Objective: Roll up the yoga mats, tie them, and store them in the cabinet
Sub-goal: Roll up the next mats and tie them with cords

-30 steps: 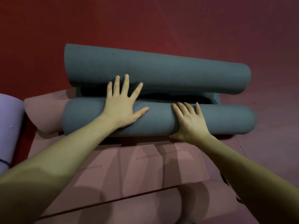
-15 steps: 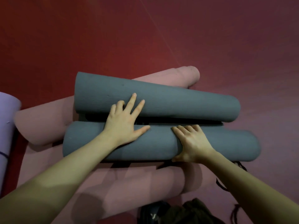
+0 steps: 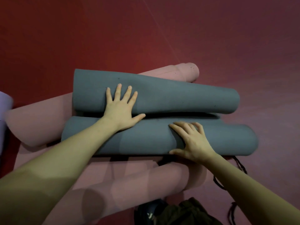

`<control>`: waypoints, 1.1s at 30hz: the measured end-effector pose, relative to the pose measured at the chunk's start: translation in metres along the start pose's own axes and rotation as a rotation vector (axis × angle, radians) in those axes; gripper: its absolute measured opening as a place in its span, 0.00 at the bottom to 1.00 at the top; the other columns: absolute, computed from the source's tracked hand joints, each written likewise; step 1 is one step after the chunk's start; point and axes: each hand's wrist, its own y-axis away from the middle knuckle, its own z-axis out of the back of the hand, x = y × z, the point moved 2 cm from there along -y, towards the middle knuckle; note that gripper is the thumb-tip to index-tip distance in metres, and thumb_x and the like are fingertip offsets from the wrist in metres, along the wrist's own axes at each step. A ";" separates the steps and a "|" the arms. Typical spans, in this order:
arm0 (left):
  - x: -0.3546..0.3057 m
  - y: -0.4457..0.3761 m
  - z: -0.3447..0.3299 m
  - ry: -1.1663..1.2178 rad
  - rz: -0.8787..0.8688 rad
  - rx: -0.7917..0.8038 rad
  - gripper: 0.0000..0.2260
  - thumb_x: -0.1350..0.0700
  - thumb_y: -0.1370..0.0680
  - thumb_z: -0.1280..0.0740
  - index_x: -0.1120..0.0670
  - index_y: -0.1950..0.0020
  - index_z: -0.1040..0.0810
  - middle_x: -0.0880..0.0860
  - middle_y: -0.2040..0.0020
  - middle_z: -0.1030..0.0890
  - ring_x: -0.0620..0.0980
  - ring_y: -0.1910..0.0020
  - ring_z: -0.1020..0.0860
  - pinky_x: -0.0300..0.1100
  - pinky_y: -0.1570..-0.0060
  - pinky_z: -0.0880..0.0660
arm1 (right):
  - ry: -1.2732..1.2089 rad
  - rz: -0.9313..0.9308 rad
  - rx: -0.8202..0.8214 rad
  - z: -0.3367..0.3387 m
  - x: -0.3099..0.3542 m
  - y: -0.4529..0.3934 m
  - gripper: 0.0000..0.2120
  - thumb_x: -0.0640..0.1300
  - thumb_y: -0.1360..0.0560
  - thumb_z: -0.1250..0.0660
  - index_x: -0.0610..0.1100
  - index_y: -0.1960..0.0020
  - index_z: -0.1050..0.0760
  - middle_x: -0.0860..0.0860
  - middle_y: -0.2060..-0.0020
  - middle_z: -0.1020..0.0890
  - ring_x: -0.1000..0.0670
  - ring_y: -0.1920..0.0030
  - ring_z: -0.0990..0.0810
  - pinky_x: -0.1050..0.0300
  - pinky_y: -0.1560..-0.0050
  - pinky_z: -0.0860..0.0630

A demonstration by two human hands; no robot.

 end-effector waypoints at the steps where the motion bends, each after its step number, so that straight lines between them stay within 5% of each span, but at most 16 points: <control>1: 0.001 -0.004 0.003 -0.003 0.002 0.002 0.41 0.27 0.27 0.55 0.49 0.21 0.56 0.52 0.21 0.57 0.62 0.25 0.62 0.68 0.31 0.62 | -0.014 -0.010 0.008 0.001 -0.003 -0.001 0.41 0.73 0.34 0.41 0.50 0.28 0.37 0.49 0.34 0.25 0.46 0.34 0.28 0.46 0.32 0.48; 7: -0.006 0.003 0.008 -0.016 0.004 0.020 0.41 0.28 0.27 0.57 0.51 0.21 0.56 0.53 0.21 0.57 0.63 0.25 0.62 0.68 0.32 0.62 | 0.005 -0.061 0.112 0.006 -0.018 -0.012 0.42 0.78 0.31 0.57 0.58 0.23 0.46 0.53 0.27 0.34 0.47 0.27 0.37 0.43 0.27 0.63; 12: -0.004 0.004 0.013 -0.039 0.006 0.021 0.40 0.28 0.27 0.59 0.50 0.22 0.57 0.52 0.21 0.57 0.62 0.25 0.62 0.68 0.32 0.61 | 0.035 -0.105 0.010 0.008 -0.023 -0.021 0.38 0.76 0.28 0.57 0.57 0.27 0.39 0.46 0.42 0.25 0.40 0.42 0.27 0.44 0.30 0.53; 16: 0.005 -0.015 0.020 -0.006 0.045 -0.011 0.38 0.29 0.26 0.58 0.48 0.22 0.58 0.51 0.21 0.59 0.61 0.25 0.63 0.66 0.31 0.62 | -0.006 -0.246 -0.079 0.006 -0.013 -0.017 0.35 0.71 0.24 0.58 0.52 0.31 0.31 0.48 0.33 0.26 0.42 0.32 0.29 0.45 0.29 0.55; 21: 0.007 -0.047 0.033 0.053 0.096 -0.097 0.38 0.31 0.24 0.53 0.51 0.22 0.59 0.54 0.22 0.60 0.61 0.25 0.63 0.62 0.30 0.64 | -0.035 -0.434 -0.048 0.003 -0.007 -0.037 0.35 0.65 0.27 0.67 0.57 0.23 0.49 0.52 0.22 0.50 0.49 0.23 0.54 0.43 0.29 0.67; 27: 0.018 -0.066 0.050 0.015 0.076 -0.231 0.33 0.35 0.21 0.50 0.47 0.22 0.58 0.55 0.21 0.56 0.60 0.24 0.58 0.60 0.28 0.60 | -0.003 -0.467 -0.075 0.011 -0.030 -0.082 0.36 0.65 0.29 0.70 0.58 0.22 0.56 0.52 0.22 0.53 0.50 0.22 0.55 0.41 0.27 0.64; 30: 0.010 -0.061 0.057 0.058 -0.066 -0.393 0.26 0.41 0.21 0.47 0.45 0.23 0.43 0.56 0.23 0.43 0.62 0.25 0.46 0.67 0.32 0.52 | -0.064 -0.494 -0.089 0.017 -0.044 -0.109 0.35 0.67 0.26 0.65 0.56 0.22 0.58 0.50 0.22 0.57 0.51 0.22 0.56 0.45 0.27 0.65; 33: -0.002 -0.049 0.053 0.019 -0.095 -0.294 0.31 0.35 0.25 0.56 0.45 0.25 0.38 0.55 0.22 0.44 0.62 0.24 0.48 0.70 0.34 0.58 | -0.092 -0.517 -0.086 0.022 -0.056 -0.128 0.30 0.63 0.20 0.56 0.56 0.22 0.60 0.51 0.22 0.60 0.49 0.22 0.58 0.46 0.26 0.64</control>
